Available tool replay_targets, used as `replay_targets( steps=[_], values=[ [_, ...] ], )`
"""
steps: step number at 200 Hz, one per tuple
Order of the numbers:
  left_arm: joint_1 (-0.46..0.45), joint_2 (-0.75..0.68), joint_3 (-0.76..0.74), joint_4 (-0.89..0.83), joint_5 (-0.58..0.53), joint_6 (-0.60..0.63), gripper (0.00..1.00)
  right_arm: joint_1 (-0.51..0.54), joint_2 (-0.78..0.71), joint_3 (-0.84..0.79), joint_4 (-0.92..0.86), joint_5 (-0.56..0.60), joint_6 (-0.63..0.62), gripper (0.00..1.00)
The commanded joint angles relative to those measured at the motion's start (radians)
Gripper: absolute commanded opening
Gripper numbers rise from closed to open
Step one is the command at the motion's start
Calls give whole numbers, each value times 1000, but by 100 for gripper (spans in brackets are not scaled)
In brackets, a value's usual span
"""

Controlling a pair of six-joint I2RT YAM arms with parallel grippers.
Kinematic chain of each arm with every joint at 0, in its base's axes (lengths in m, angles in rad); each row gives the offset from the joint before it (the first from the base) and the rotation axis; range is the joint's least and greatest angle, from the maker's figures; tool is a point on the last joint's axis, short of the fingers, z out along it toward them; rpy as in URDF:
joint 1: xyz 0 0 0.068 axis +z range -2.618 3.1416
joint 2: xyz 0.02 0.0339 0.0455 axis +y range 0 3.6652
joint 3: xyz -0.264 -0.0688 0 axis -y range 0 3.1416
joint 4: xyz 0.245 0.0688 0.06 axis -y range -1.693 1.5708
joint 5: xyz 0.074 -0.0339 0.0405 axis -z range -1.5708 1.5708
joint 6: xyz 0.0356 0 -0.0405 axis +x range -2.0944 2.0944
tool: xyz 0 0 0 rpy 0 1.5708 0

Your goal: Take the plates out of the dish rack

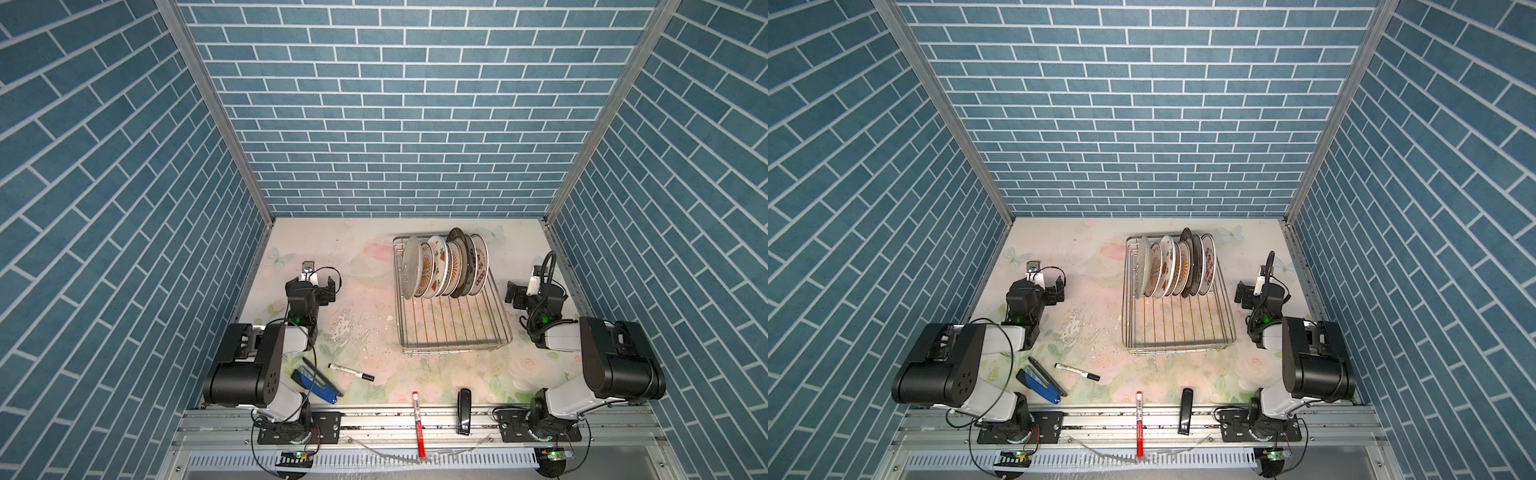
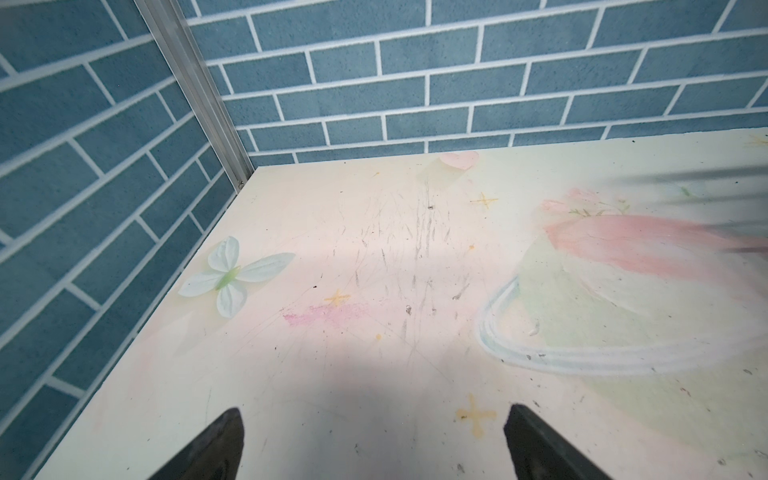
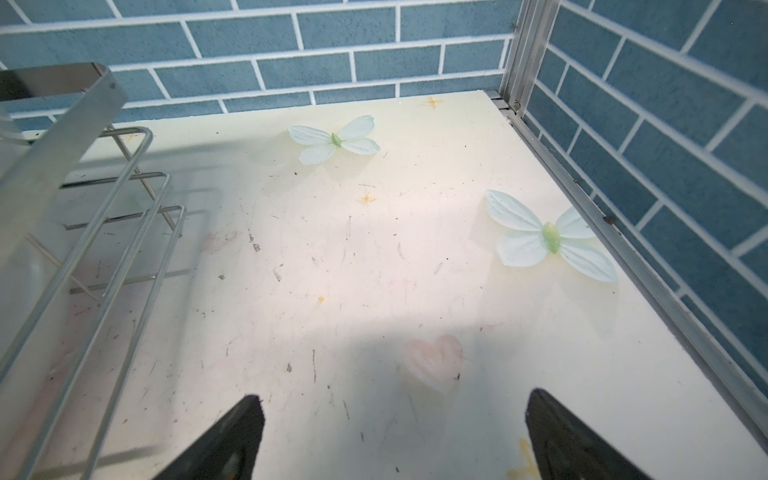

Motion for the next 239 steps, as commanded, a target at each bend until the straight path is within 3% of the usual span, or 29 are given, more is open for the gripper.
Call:
replay_targets(
  steps=[1, 82, 114, 146, 166, 177, 185, 196, 215, 239],
  values=[
    [2, 9, -3, -6, 1, 3, 100, 0, 2, 16, 15, -8, -22, 99],
    [2, 1, -8, -2, -6, 0, 100, 0, -18, 7, 18, -11, -16, 99],
    [2, -110, 13, -127, -58, -20, 100, -4, -94, 5, -41, 10, -5, 99],
    [1, -230, 5, -203, -30, -11, 100, -4, -229, 23, -173, -1, -12, 99],
    [2, -314, 27, -297, 25, -47, 100, -3, -380, 61, -335, 29, 34, 99],
    [-1, -362, 24, -300, 89, -75, 100, -4, -448, 66, -400, 132, 198, 99],
    [-5, -397, 12, -284, 118, -118, 100, -5, -492, 66, -440, 167, 296, 99],
    [-7, -438, -15, -228, 111, -239, 100, -6, -551, 69, -492, 105, 327, 99],
    [-7, -494, -48, -177, 79, -541, 100, -8, -633, 134, -692, 20, 461, 99],
    [-6, -559, -75, -103, 213, -730, 100, -8, -694, 240, -943, -63, 573, 99]
  ],
)
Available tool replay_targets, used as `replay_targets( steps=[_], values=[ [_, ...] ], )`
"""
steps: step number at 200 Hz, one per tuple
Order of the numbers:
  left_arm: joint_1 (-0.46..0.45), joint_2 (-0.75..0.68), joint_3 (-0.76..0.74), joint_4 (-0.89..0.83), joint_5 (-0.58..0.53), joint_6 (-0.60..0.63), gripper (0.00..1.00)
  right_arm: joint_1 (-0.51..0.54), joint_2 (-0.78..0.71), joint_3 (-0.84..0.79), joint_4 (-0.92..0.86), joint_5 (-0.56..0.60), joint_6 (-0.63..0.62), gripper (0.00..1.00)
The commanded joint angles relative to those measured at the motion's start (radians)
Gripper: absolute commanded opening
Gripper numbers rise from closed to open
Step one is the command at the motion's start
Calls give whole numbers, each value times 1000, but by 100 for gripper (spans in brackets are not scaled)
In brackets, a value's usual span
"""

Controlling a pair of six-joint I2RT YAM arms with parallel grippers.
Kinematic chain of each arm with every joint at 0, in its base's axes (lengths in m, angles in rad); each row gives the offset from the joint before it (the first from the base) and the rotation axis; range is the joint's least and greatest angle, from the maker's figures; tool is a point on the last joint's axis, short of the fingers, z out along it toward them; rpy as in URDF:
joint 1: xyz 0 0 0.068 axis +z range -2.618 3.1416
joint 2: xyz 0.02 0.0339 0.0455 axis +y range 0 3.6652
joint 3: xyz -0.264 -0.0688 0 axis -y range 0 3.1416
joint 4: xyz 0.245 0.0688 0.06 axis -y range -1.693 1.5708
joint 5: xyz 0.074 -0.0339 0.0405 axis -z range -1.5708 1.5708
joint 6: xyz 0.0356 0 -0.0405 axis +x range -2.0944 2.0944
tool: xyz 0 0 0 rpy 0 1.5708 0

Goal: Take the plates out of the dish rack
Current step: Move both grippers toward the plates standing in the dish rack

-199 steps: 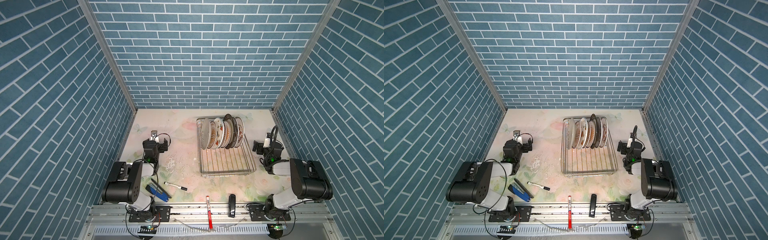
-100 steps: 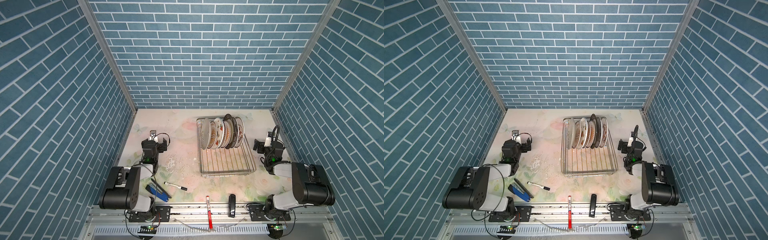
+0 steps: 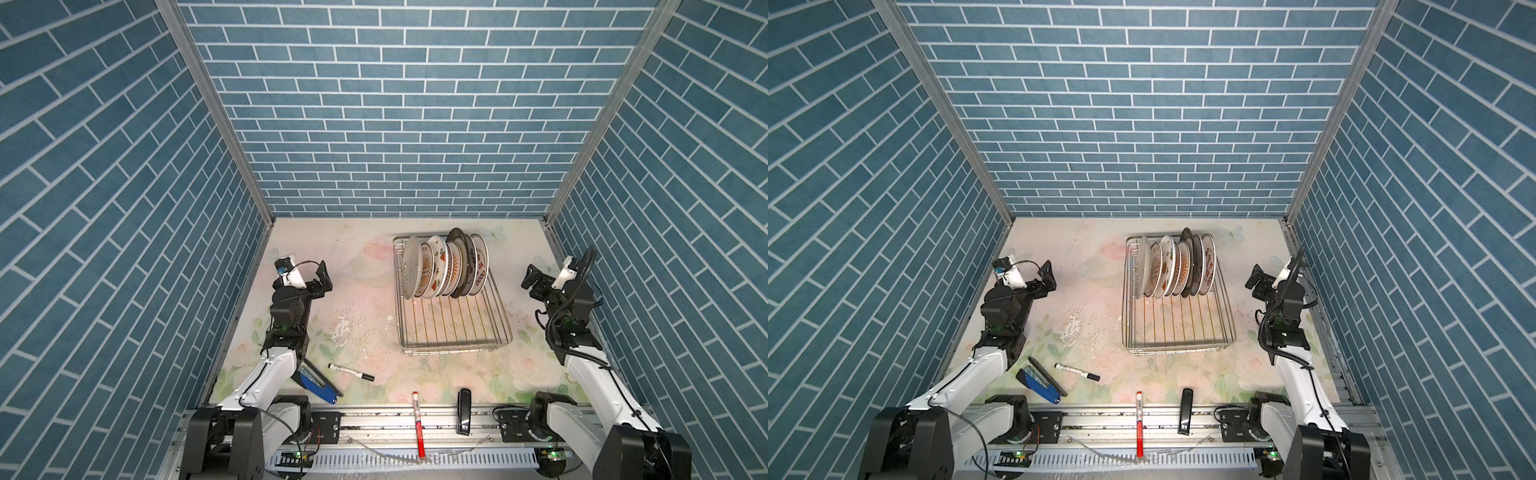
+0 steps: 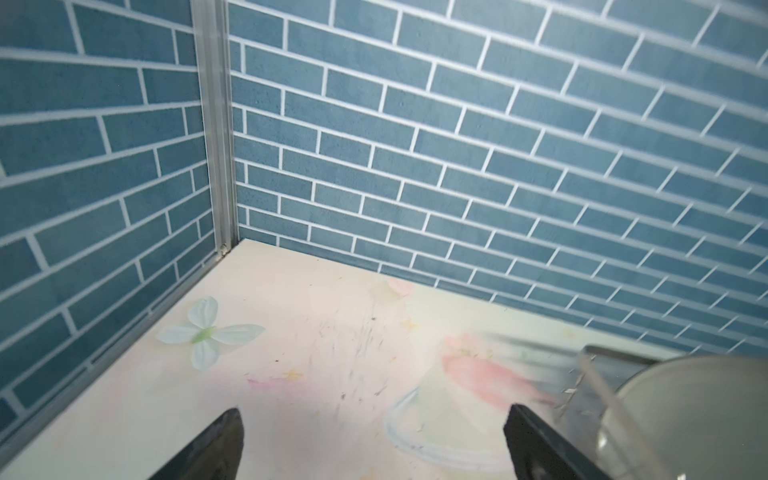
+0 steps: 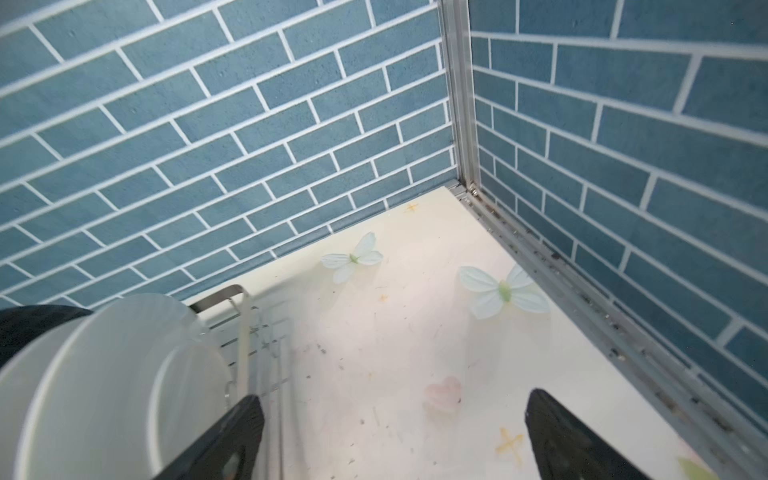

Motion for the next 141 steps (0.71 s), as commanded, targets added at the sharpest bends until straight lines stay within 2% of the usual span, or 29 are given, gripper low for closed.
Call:
replay_targets(
  steps=[1, 16, 39, 54, 66, 80, 94, 104, 120, 141],
  values=[
    [-1, -51, -35, 95, 130, -310, 100, -3, -63, 115, -324, -90, 207, 99],
    [-1, -58, -33, 136, 189, -380, 100, -5, -110, 79, -232, -210, 205, 99],
    [-1, -23, -80, 172, 155, -630, 100, -3, -176, 13, -96, -325, 282, 99],
    [-1, 36, -83, 299, 257, -639, 100, -3, -177, 15, -51, -403, 287, 99],
    [-9, 85, -36, 295, 362, -657, 100, -3, -160, 17, -17, -446, 305, 99],
    [-53, 142, 6, 302, 395, -660, 100, -3, -126, 2, 59, -498, 323, 98],
    [-115, 182, 27, 331, 387, -623, 100, -1, -90, 13, 67, -502, 330, 95],
    [-157, 197, 39, 338, 369, -602, 100, 8, -65, 49, 10, -487, 308, 93],
    [-232, 192, 65, 287, 316, -542, 100, 39, -53, 112, -102, -403, 250, 93],
    [-345, 167, 83, 235, 212, -444, 100, 105, -51, 158, -156, -291, 196, 93]
  ],
)
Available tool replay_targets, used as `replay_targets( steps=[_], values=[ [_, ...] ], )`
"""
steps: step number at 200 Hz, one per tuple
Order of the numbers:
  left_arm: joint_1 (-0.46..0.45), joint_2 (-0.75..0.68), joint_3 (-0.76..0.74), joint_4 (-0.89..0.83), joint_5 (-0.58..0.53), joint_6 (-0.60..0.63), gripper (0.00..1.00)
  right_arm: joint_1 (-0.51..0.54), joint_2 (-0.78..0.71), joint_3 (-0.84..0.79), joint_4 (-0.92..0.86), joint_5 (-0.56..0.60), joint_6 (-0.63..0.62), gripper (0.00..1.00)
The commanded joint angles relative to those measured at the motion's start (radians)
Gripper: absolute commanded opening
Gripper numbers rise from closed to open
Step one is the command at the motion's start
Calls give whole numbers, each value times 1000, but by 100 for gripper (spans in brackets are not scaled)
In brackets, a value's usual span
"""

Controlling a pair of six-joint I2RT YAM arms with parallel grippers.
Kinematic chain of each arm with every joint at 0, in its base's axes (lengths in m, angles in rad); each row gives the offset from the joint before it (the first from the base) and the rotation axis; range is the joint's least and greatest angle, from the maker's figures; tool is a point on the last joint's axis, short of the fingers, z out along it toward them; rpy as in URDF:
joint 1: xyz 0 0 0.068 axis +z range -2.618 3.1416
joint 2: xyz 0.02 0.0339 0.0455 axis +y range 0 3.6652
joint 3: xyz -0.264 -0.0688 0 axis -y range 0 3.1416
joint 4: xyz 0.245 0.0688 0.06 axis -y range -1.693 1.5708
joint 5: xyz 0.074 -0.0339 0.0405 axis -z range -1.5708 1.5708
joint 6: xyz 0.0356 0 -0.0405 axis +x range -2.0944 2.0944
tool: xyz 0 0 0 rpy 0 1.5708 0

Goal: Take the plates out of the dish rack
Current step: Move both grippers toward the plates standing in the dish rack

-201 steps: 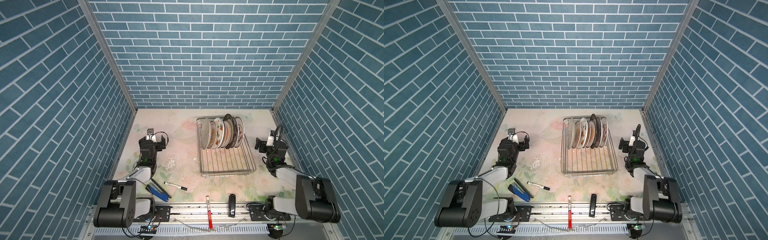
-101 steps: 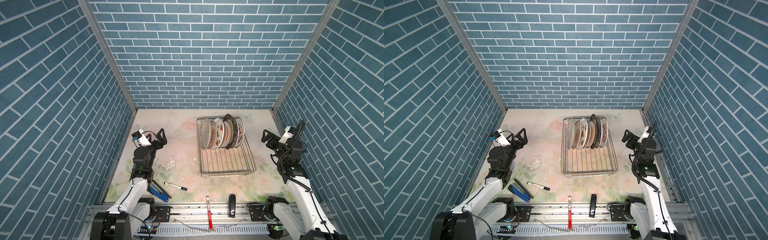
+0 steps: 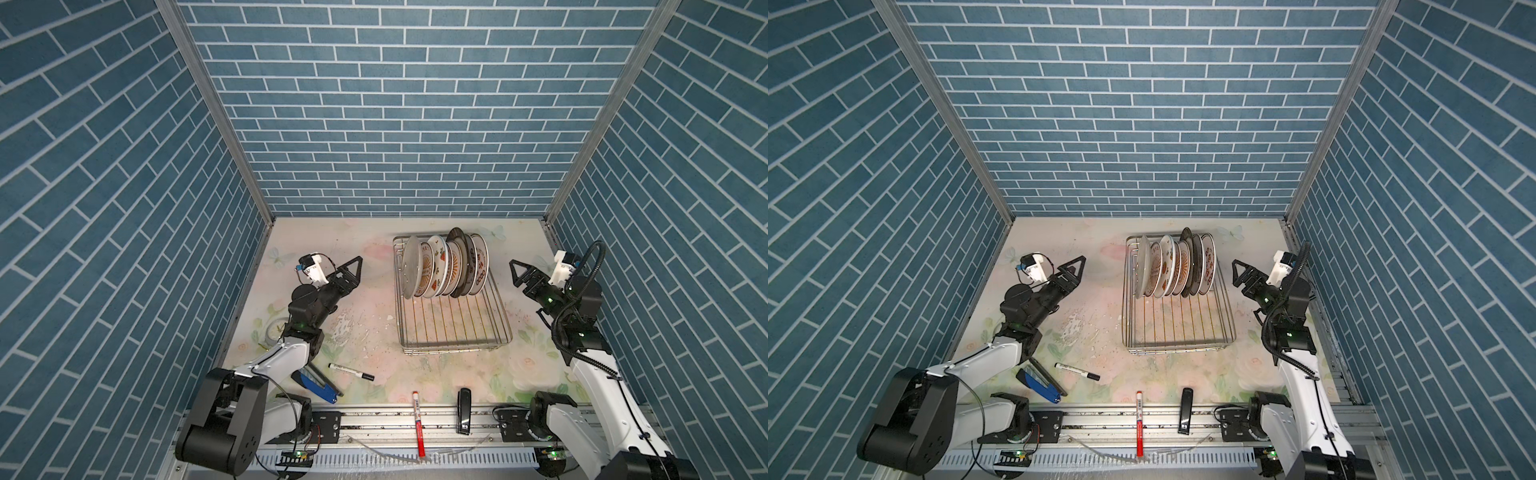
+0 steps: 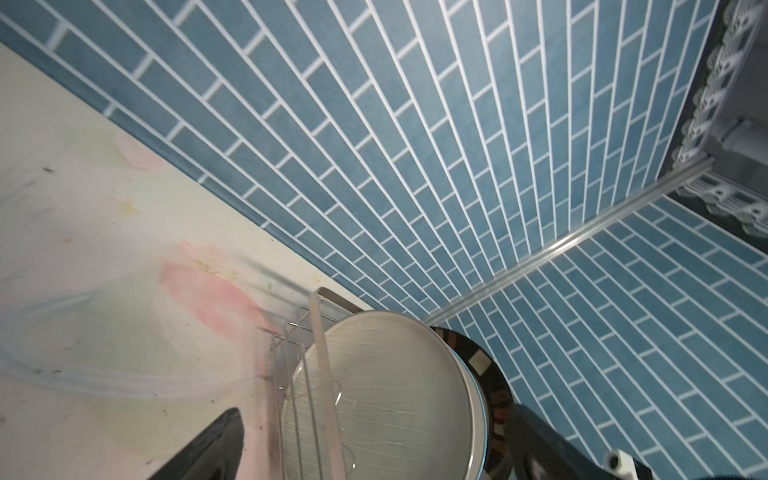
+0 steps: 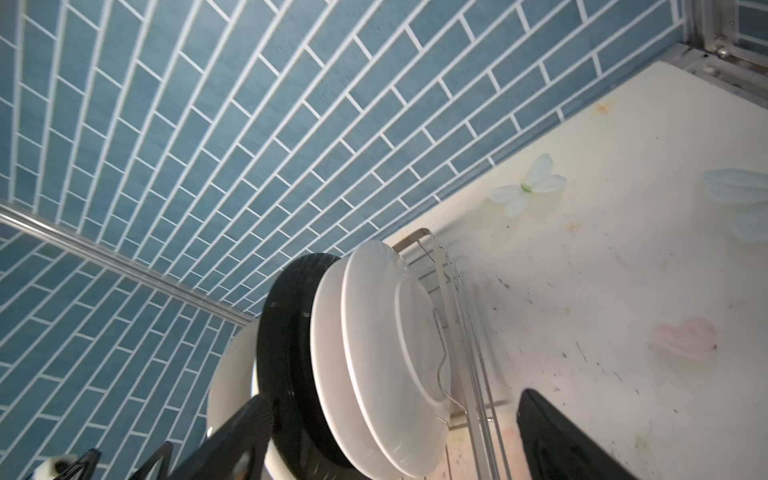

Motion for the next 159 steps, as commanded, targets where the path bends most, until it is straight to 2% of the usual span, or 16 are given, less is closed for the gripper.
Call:
replay_targets(
  steps=[1, 12, 28, 37, 51, 73, 89, 111, 129, 141, 159],
  values=[
    [-104, -30, 34, -9, -92, 123, 100, 68, -5, 96, -72, 111, -69, 93],
    [-141, -33, 16, 49, -111, 154, 100, 131, 8, 142, -149, 223, -110, 94],
    [-153, -31, 26, 48, -69, 124, 100, 254, 59, 242, -282, 492, -184, 99],
    [-169, -29, 46, 14, -40, 121, 100, 291, 92, 288, -313, 565, -204, 99],
    [-226, -37, 84, -71, -54, 154, 100, 325, 131, 336, -315, 590, -225, 99],
    [-349, -54, 166, -273, -169, 274, 100, 388, 212, 430, -331, 593, -269, 97],
    [-396, -73, 206, -355, -222, 308, 100, 442, 277, 498, -355, 620, -305, 95],
    [-399, -106, 245, -354, -144, 311, 100, 516, 375, 599, -399, 722, -333, 95],
    [-405, -120, 279, -372, -92, 296, 100, 557, 430, 653, -407, 740, -352, 92],
    [-412, -114, 268, -335, -60, 275, 100, 587, 465, 692, -416, 740, -374, 86],
    [-412, -92, 255, -301, -29, 249, 100, 625, 529, 765, -461, 767, -407, 69]
  ],
)
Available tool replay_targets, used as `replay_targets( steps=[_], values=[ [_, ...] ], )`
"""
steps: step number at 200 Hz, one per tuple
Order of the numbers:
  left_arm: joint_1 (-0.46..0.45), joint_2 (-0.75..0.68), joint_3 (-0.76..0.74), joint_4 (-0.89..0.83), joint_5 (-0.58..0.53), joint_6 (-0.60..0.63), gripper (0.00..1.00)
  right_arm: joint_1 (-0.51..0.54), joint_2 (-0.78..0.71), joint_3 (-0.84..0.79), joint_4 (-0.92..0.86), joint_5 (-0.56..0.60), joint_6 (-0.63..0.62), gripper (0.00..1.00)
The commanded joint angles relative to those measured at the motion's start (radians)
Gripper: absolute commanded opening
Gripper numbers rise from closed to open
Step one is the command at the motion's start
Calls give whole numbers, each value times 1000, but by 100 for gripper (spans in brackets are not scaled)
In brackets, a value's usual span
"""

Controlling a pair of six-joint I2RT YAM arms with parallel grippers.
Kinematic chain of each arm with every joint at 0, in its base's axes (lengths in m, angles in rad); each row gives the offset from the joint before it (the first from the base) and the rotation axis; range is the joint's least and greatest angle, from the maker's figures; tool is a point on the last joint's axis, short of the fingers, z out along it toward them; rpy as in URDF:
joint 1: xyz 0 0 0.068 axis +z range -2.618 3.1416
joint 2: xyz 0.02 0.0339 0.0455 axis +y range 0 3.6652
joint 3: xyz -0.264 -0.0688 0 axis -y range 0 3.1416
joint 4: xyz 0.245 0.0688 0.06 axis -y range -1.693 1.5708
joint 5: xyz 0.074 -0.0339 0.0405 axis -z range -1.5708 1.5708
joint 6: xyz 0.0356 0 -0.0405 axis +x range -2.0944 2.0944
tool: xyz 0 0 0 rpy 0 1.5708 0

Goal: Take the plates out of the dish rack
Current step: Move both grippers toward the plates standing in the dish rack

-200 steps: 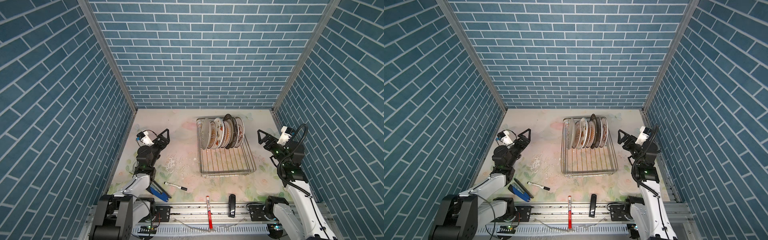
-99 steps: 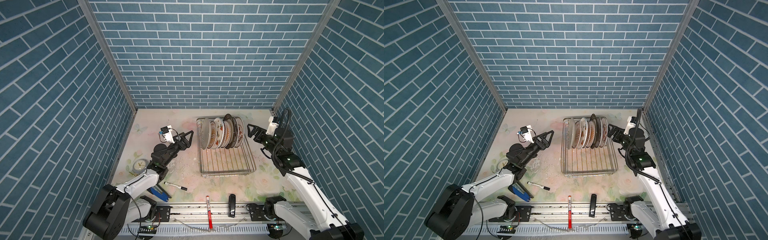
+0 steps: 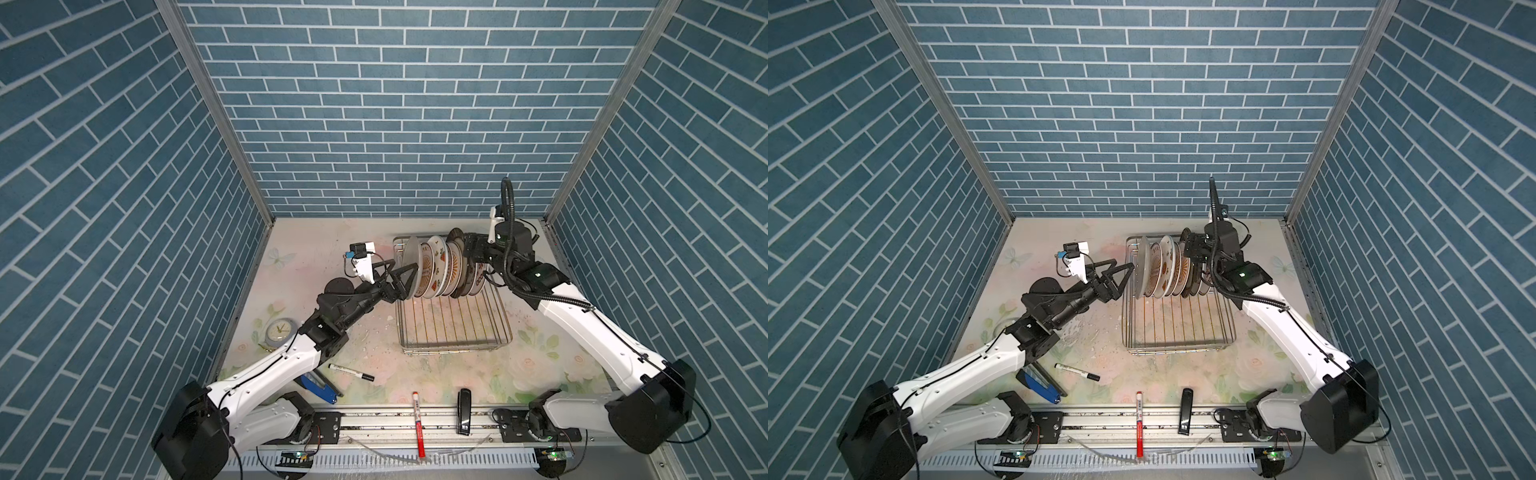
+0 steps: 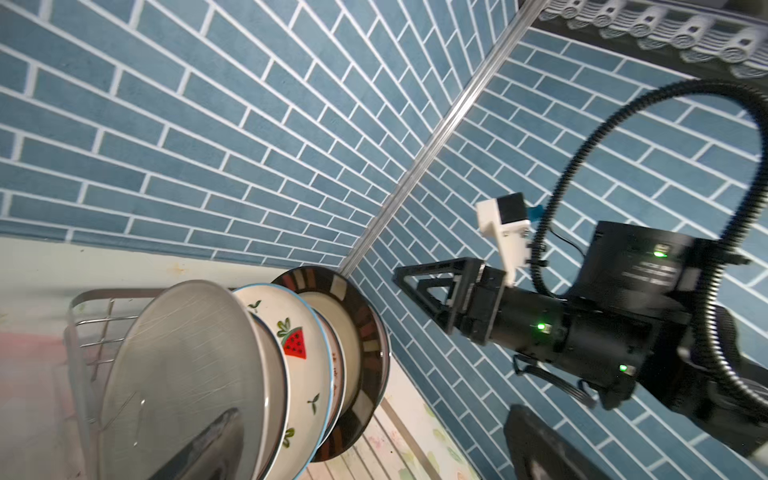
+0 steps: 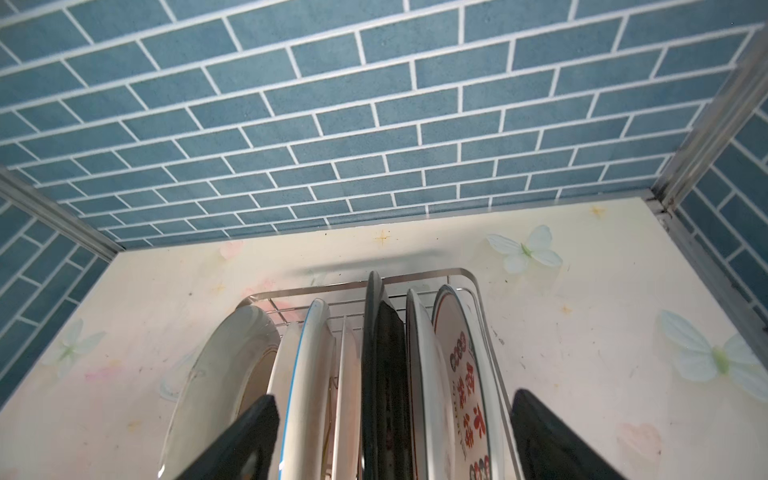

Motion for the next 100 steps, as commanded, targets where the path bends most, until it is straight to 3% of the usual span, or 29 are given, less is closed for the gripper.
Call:
replay_targets(
  steps=[1, 47, 74, 100],
  values=[
    [-9, 20, -2, 14, 71, -17, 100, 42, 66, 114, -77, 79, -77, 68],
    [-19, 82, -5, 45, 137, -67, 100, 55, 178, 191, -123, 108, -76, 41],
    [-28, 119, 5, 42, 142, -57, 100, 58, 204, 206, -137, 164, -79, 38],
    [-28, 131, 23, 37, 143, -66, 100, 57, 236, 223, -140, 117, -90, 37]
  ],
)
